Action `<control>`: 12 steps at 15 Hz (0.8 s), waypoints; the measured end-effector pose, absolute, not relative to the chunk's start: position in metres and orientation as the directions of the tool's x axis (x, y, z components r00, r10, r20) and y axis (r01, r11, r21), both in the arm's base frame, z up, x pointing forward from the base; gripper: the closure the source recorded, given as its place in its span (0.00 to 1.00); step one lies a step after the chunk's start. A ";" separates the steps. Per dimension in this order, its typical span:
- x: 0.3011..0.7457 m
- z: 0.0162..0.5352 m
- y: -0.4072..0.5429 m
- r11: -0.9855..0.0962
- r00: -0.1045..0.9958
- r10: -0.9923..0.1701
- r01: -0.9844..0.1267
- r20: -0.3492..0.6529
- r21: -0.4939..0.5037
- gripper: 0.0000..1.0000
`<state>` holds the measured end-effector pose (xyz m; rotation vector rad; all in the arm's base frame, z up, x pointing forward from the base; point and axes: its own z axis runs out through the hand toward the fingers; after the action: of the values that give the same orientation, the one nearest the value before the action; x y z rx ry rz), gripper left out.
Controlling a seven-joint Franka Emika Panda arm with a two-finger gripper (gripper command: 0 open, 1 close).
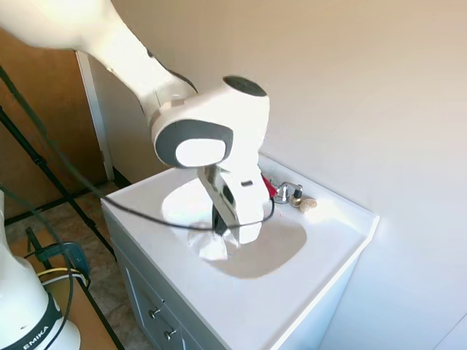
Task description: Throw the tissue in the trash bin
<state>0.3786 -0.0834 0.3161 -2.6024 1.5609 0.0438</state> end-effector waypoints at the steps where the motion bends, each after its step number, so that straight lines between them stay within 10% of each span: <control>1: 0.388 0.331 -0.048 -0.489 0.494 -0.868 -0.868 -0.053 -0.093 1.00; 12: 0.437 0.345 0.314 -0.646 0.632 -0.762 -0.757 0.139 -0.098 1.00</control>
<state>0.4371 0.3135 0.3448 -2.8107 1.3082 -0.2616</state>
